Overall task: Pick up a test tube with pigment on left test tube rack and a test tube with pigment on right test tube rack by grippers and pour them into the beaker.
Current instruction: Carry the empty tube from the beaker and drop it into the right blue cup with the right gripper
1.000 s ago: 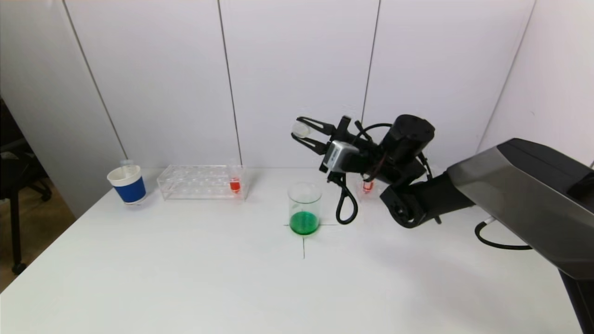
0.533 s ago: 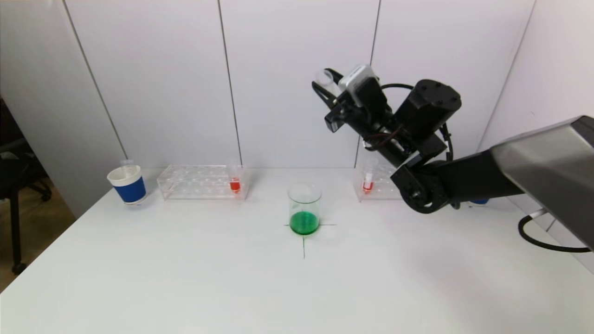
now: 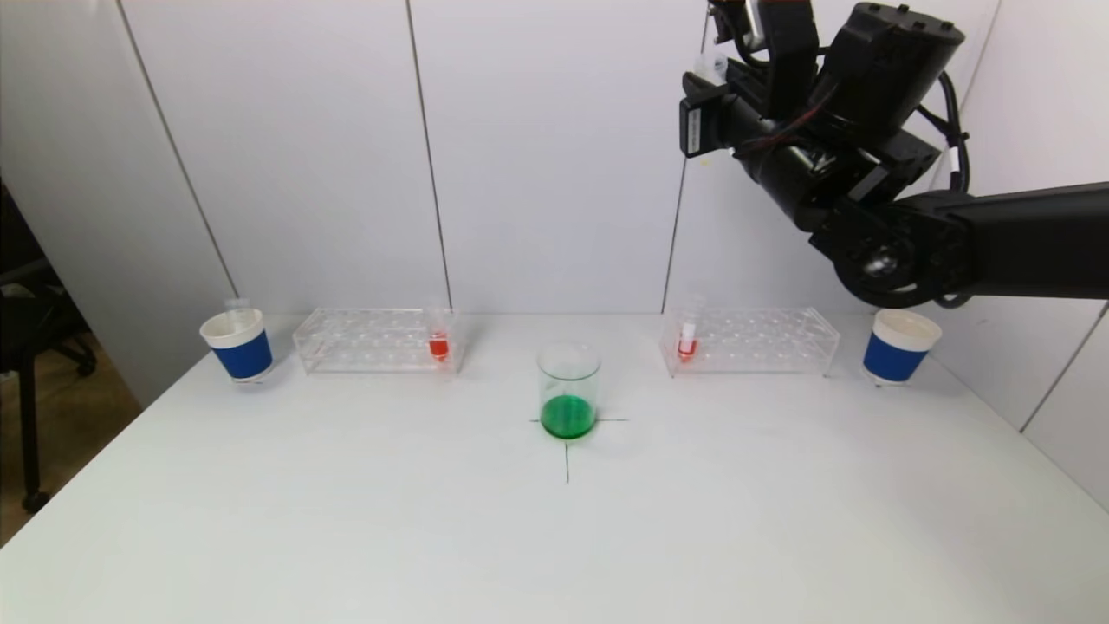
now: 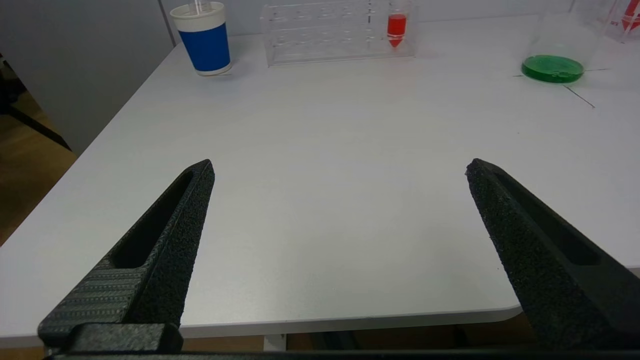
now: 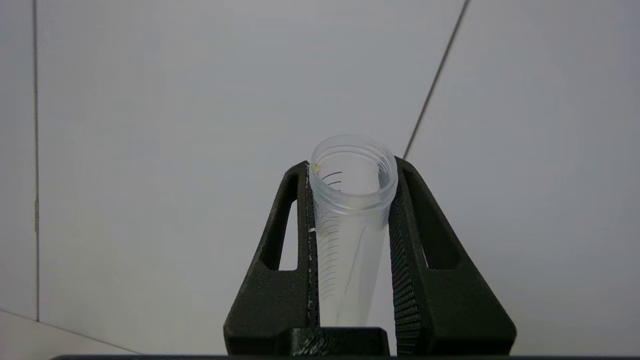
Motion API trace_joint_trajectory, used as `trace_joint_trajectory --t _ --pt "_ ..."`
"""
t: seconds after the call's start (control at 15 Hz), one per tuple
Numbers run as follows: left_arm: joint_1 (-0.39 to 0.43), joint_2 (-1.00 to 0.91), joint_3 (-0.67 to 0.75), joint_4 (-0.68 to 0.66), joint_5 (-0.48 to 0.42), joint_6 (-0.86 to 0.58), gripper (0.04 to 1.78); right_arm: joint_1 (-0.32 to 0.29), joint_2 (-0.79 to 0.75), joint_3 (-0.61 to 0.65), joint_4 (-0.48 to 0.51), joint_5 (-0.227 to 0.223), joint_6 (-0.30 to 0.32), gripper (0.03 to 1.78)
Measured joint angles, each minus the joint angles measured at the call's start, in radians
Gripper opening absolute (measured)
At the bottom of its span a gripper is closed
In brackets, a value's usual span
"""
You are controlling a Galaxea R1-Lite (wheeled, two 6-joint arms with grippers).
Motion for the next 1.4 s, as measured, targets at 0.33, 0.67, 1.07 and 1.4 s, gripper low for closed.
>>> trace_joint_trajectory --t 0.33,0.67,1.07,1.4 --pt "0.0 0.0 0.0 0.0 0.0 0.0 1.76 -0.077 -0.113 -0.057 0.374 -0.057 0.087 0.47" --pt "0.0 0.0 0.0 0.0 0.0 0.0 1.76 -0.192 -0.211 -0.213 0.777 -0.066 0.274 0.47" --pt "0.0 0.0 0.0 0.0 0.0 0.0 1.76 -0.374 -0.25 -0.191 0.789 -0.063 0.312 0.47" --pt "0.0 0.0 0.0 0.0 0.0 0.0 1.76 -0.462 -0.256 -0.129 0.779 -0.055 0.363 0.47"
